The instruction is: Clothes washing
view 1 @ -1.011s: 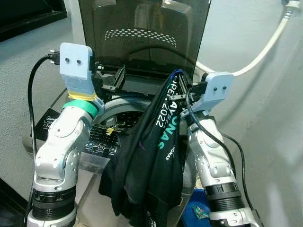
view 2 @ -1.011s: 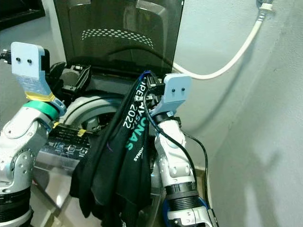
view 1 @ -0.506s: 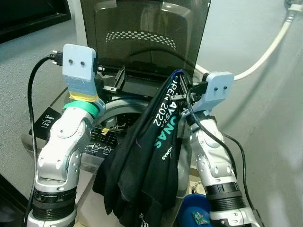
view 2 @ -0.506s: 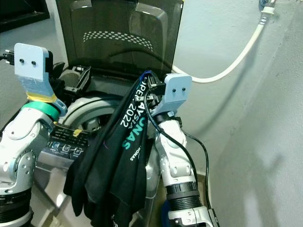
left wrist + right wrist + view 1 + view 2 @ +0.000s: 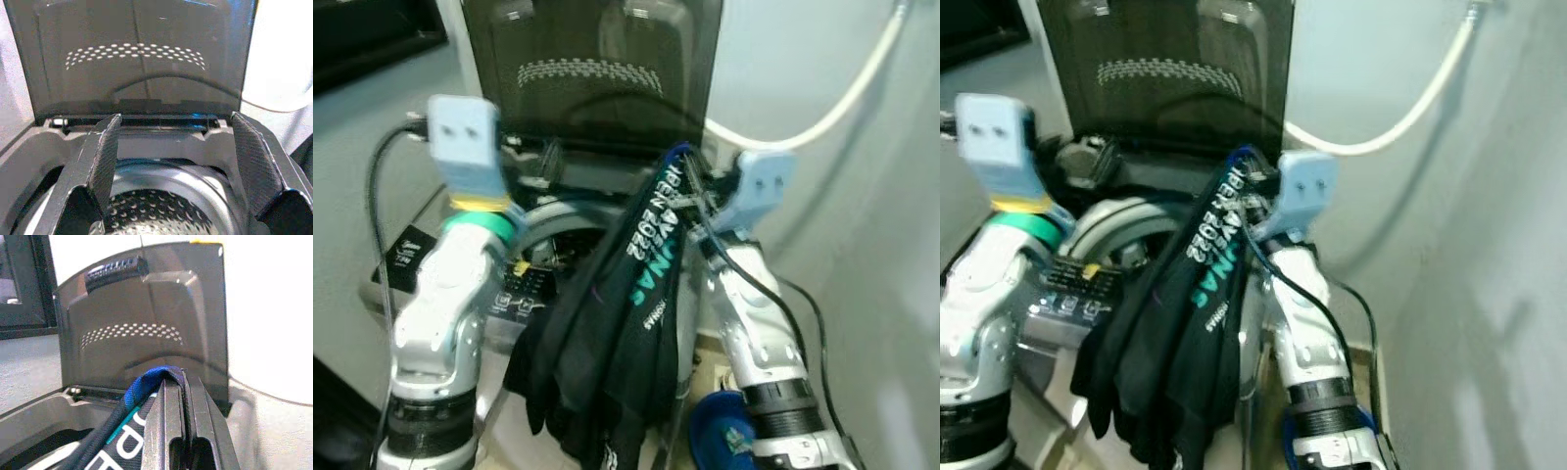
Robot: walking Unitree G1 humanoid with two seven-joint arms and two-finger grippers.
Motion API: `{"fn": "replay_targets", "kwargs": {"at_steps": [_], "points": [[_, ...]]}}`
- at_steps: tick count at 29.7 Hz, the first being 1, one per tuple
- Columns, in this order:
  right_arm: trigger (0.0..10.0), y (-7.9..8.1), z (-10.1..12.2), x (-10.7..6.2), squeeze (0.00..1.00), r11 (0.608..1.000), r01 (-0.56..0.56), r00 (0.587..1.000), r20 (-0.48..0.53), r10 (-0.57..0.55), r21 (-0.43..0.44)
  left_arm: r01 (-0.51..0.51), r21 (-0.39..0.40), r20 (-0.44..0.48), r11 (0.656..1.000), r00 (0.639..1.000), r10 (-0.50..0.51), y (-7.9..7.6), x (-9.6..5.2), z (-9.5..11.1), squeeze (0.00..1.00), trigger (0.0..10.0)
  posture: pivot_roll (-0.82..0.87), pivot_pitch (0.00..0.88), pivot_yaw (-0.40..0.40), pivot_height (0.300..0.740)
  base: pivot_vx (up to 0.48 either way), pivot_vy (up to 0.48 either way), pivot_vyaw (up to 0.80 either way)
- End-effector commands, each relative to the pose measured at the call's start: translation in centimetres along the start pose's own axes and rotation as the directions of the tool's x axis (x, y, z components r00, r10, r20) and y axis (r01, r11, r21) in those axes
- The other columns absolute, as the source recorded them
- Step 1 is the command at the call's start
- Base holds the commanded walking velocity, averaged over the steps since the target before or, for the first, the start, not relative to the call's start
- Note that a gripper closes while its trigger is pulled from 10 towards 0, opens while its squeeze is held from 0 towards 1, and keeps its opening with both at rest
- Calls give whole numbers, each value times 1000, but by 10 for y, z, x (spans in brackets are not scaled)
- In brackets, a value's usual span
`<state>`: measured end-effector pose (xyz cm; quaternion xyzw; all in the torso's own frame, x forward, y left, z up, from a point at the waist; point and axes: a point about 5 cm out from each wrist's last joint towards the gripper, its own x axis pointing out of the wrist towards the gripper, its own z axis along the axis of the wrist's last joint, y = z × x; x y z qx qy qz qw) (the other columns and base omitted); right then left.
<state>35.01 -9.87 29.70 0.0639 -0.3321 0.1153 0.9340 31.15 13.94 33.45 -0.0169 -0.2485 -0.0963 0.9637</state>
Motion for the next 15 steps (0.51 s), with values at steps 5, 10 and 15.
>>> {"fn": "replay_targets", "kwargs": {"at_steps": [5,10,15], "points": [[10000,9,-1,0,0,1000,-25,1000,4,25,10,-33,17,4,999,999,33,7,-3,0,0,10000,62,93,51,740,0,0,0],[10000,9,-1,0,0,1000,-24,1000,0,24,8,-36,19,-2,999,999,36,8,-2,-1,0,10000,60,95,52,740,0,0,0],[10000,9,-2,-1,0,1000,-23,1000,-1,23,7,-34,18,-5,999,999,34,7,-2,-2,0,10000,59,95,52,740,0,0,0]]}}
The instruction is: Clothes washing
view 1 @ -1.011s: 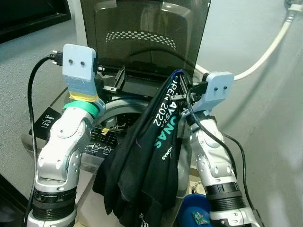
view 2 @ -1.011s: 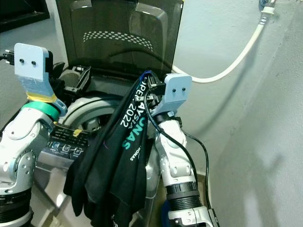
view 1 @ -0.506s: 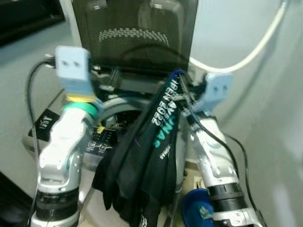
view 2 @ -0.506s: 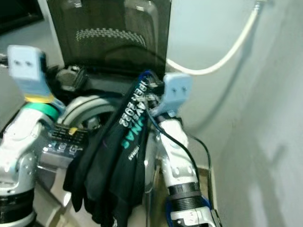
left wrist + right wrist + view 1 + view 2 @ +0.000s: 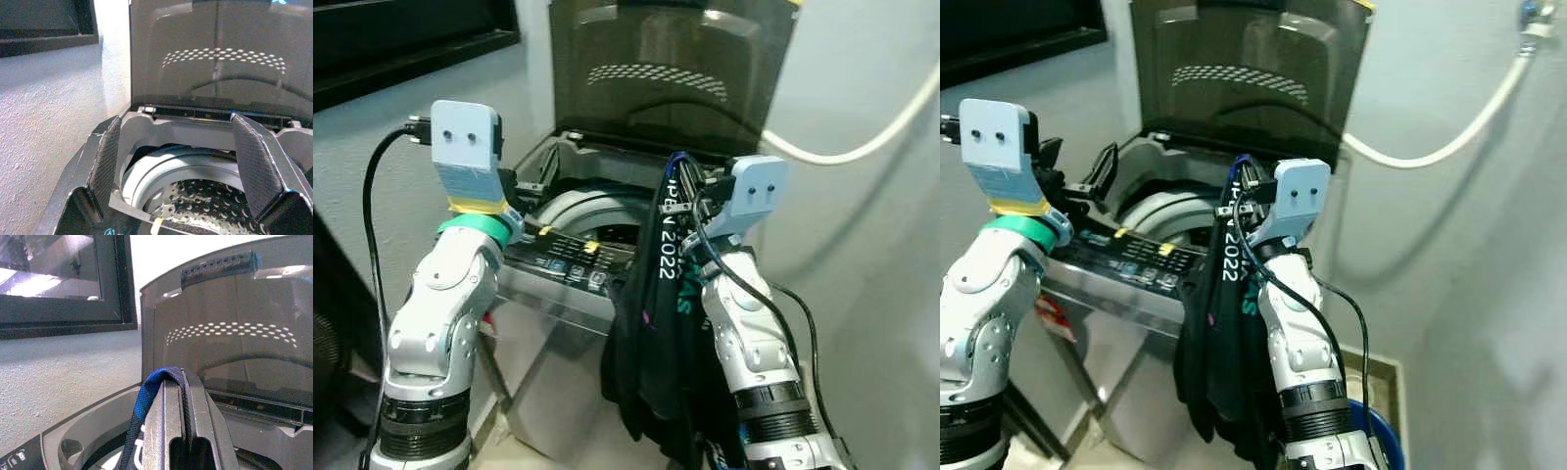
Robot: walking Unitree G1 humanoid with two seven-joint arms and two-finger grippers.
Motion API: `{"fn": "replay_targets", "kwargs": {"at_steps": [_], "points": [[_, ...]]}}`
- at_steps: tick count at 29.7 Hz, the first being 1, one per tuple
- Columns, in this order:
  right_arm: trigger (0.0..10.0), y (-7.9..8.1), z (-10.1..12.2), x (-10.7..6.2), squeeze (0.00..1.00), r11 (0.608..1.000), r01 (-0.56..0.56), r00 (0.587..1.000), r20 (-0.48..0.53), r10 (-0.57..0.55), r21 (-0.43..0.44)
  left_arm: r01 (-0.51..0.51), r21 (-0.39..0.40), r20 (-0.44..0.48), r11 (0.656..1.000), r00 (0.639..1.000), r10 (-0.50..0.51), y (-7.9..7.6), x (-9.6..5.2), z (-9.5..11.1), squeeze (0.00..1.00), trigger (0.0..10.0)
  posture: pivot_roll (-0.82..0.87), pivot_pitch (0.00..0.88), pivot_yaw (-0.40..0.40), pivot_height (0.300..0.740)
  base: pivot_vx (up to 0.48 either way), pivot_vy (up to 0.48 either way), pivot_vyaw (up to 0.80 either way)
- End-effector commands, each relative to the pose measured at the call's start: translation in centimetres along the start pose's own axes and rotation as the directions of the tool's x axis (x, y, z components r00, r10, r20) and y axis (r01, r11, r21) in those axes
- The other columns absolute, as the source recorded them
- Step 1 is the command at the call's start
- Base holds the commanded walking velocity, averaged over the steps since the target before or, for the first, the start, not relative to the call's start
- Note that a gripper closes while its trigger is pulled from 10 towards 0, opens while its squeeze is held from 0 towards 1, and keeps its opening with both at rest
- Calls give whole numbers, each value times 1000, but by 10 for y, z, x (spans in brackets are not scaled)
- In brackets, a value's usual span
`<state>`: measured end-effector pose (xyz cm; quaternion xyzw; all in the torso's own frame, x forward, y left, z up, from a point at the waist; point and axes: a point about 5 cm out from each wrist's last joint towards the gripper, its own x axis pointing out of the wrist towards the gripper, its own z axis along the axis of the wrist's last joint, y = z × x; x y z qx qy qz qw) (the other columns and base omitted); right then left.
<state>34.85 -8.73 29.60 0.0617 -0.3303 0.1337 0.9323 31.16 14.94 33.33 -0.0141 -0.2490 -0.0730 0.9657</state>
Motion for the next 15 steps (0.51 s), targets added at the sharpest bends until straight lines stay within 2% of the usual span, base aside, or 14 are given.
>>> {"fn": "replay_targets", "kwargs": {"at_steps": [1,12,15], "points": [[10000,-2,0,-1,0,1000,13,1000,3,-13,-2,10,2,-8,1000,1000,-10,-3,0,-2,0,10000,59,95,52,740,0,0,0],[10000,-3,0,-2,0,1000,17,1000,2,-17,-12,5,5,-5,1000,1000,-5,-2,0,-2,0,10000,61,94,50,740,0,0,0],[10000,-7,2,0,0,998,31,1000,8,-30,-62,8,-7,6,1000,1000,-8,-3,-1,-1,0,10000,62,94,46,740,0,0,0]]}}
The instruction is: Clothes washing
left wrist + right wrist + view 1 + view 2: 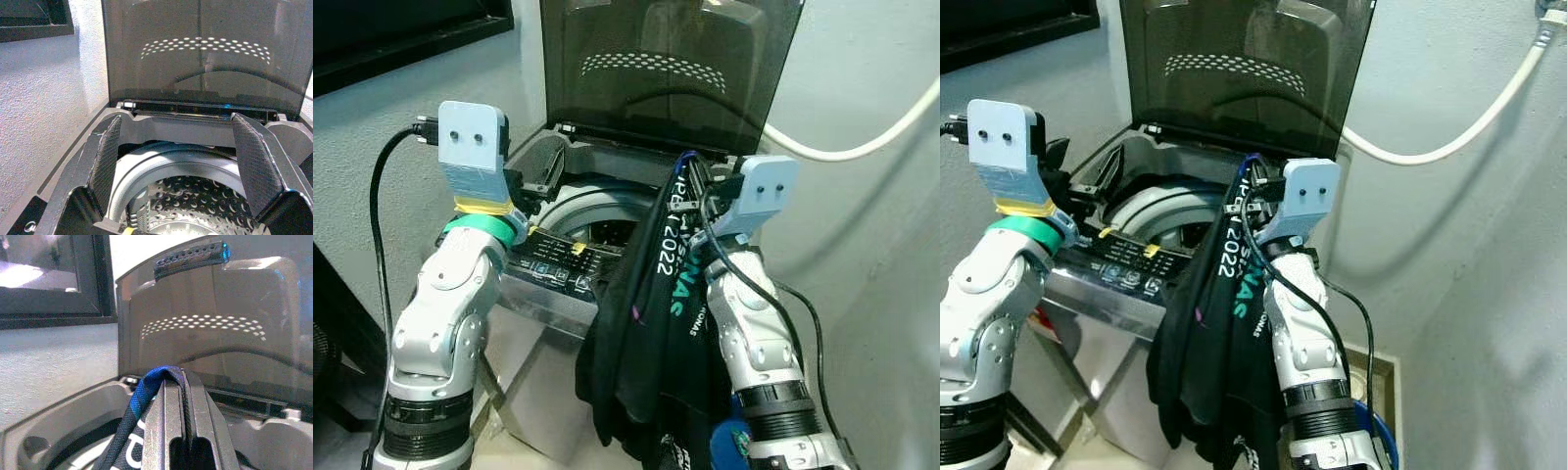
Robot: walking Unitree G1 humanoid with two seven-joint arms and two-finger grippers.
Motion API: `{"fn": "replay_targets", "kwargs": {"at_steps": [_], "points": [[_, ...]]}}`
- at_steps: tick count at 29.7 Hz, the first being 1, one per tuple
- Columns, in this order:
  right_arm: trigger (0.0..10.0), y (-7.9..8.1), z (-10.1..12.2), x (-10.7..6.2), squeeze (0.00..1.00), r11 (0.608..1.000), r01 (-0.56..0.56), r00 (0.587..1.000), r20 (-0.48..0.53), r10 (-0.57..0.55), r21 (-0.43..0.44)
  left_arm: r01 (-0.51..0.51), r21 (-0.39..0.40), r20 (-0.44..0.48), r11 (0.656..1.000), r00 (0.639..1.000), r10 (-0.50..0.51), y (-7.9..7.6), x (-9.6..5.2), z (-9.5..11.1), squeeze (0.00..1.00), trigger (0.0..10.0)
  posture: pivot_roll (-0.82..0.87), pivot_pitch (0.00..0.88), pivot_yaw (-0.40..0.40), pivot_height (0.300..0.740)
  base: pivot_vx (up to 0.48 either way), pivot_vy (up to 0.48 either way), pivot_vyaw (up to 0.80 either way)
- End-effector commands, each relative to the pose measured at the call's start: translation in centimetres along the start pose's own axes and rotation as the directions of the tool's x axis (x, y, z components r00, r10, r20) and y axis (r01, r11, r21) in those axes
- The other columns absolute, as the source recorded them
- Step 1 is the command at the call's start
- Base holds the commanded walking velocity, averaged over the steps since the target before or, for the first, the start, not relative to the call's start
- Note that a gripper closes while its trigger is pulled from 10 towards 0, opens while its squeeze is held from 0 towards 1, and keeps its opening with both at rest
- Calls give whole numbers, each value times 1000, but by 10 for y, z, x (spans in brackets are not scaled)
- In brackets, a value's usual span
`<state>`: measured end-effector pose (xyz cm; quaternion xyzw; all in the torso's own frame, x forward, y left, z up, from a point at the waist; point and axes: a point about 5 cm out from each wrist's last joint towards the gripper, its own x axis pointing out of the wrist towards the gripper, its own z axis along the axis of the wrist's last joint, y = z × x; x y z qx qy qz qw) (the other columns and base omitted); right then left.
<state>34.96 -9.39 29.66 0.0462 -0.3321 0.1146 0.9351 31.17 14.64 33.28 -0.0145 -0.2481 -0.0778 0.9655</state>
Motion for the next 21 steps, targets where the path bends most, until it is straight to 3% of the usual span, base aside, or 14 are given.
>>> {"fn": "replay_targets", "kwargs": {"at_steps": [1,4,7,12,21], "points": [[10000,-5,8,2,0,999,8,999,35,-7,-38,-10,-2,46,1000,999,10,-1,-2,4,0,10000,64,93,40,740,0,0,0],[10000,-13,26,6,0,998,2,994,114,5,-57,-28,24,106,999,994,25,-2,-2,12,0,10000,66,90,36,740,0,0,0],[10000,-17,36,6,0,994,-11,988,152,27,-105,-49,13,105,999,993,47,0,-2,13,0,10000,59,77,32,740,0,0,0],[10000,-23,33,5,0,993,-1,991,133,17,-117,-64,-7,92,998,994,64,2,-2,9,0,10000,51,58,25,740,0,0,0],[10000,-25,23,2,0,995,7,996,91,2,-104,-71,-22,87,997,994,73,2,-2,5,0,10000,44,40,20,740,0,446,0]]}}
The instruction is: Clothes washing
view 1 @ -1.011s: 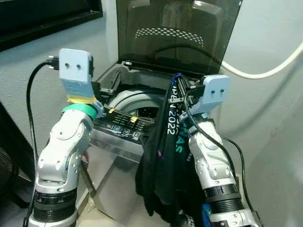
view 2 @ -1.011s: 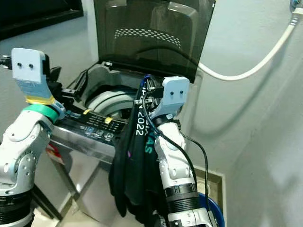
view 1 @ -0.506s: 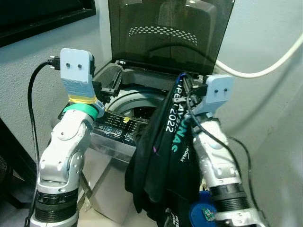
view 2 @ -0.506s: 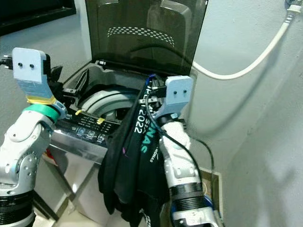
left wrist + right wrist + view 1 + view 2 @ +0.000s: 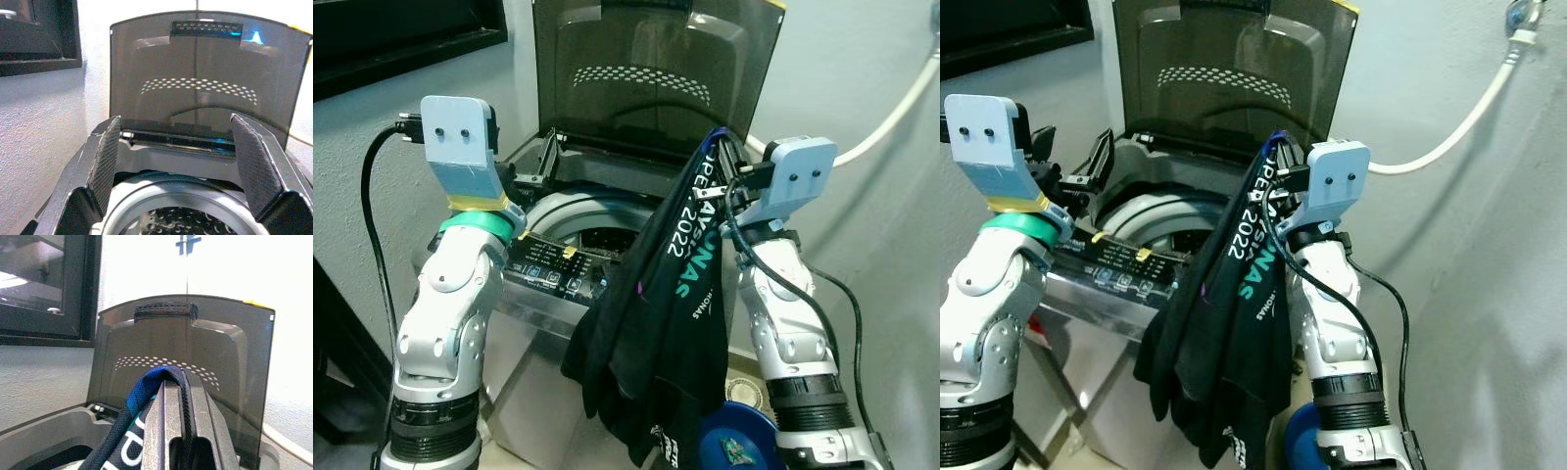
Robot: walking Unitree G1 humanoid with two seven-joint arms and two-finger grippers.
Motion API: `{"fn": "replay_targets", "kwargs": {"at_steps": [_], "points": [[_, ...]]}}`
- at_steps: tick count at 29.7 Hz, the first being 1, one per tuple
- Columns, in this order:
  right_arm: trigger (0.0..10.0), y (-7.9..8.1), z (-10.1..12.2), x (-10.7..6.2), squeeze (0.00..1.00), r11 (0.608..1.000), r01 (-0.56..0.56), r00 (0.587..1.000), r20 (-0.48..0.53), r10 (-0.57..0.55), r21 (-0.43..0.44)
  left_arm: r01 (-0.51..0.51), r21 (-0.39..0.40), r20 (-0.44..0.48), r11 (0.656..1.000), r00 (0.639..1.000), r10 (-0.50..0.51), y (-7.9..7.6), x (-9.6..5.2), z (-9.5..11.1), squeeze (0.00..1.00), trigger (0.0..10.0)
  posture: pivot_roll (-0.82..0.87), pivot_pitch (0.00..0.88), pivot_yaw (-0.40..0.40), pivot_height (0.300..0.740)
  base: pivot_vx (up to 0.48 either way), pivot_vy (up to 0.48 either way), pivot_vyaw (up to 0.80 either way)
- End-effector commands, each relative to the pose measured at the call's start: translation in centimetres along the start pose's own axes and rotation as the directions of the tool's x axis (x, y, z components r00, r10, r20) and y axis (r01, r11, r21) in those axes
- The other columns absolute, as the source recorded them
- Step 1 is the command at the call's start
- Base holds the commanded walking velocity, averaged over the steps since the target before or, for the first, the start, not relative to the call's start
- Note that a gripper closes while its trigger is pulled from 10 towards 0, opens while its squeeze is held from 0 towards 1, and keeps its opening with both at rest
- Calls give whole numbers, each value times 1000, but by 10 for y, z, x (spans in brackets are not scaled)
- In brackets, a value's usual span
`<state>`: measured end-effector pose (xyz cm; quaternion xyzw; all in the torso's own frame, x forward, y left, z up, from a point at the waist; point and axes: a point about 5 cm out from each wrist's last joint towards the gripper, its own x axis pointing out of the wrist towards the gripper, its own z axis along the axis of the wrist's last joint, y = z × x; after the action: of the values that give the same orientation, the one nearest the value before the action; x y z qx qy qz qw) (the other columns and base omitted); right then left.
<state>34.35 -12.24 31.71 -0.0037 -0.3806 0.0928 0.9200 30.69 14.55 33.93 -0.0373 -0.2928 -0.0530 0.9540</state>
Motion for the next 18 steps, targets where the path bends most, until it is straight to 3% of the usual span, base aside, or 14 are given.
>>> {"fn": "replay_targets", "kwargs": {"at_steps": [1,7,18], "points": [[10000,1,-2,-2,0,1000,2,1000,-5,-2,13,-15,8,-9,1000,1000,16,4,-2,-4,0,10000,42,38,20,740,0,480,0],[10000,1,-7,-4,0,1000,1,1000,-25,-1,6,-23,7,-18,1000,1000,23,6,-1,-6,0,10000,42,34,21,740,0,462,0],[10000,2,-12,-7,0,1000,2,999,-46,-2,2,-23,8,-60,1000,998,24,6,-1,-13,0,10000,38,43,25,740,0,0,0]]}}
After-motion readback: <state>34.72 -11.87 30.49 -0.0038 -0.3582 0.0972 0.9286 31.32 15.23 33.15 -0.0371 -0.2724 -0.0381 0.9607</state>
